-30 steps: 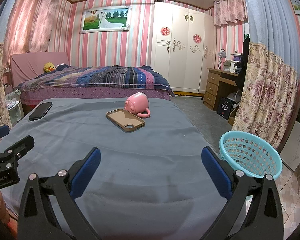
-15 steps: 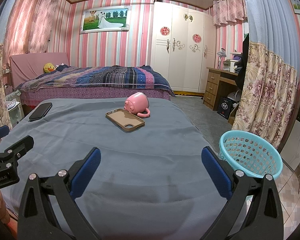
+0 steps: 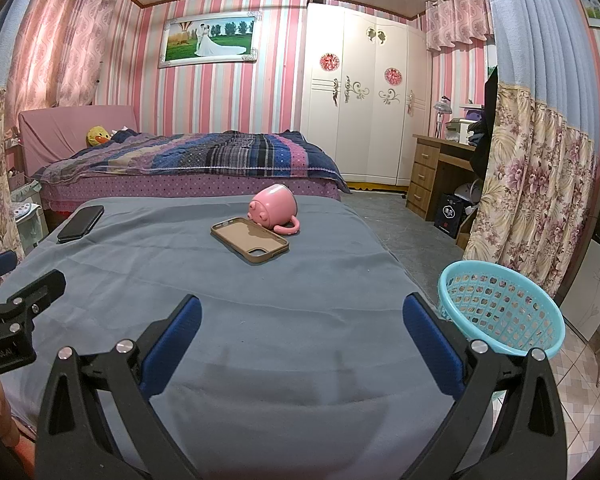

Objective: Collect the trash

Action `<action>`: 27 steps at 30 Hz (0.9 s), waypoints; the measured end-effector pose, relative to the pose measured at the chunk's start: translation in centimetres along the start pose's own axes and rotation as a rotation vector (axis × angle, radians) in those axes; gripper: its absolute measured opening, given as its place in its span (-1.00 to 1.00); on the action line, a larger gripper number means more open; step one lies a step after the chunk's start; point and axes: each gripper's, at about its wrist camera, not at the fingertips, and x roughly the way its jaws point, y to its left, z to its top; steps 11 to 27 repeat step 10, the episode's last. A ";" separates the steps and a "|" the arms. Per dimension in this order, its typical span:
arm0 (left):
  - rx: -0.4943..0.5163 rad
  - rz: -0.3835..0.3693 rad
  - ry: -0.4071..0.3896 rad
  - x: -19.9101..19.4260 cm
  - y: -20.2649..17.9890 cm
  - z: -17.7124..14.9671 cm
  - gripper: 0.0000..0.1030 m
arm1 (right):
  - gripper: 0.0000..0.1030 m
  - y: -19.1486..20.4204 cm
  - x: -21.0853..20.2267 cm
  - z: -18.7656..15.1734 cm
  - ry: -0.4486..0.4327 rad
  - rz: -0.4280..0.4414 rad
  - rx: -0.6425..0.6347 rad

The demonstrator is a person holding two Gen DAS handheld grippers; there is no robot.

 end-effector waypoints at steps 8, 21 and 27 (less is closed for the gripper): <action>-0.003 0.005 -0.001 0.0 0.3 0.1 0.90 | 0.91 0.0 0.0 0.0 0.000 0.000 0.000; -0.003 0.006 -0.001 0.0 0.2 0.1 0.90 | 0.91 0.0 -0.1 0.0 0.000 0.000 0.000; -0.003 0.006 -0.001 0.0 0.2 0.1 0.90 | 0.91 0.0 -0.1 0.0 0.000 0.000 0.000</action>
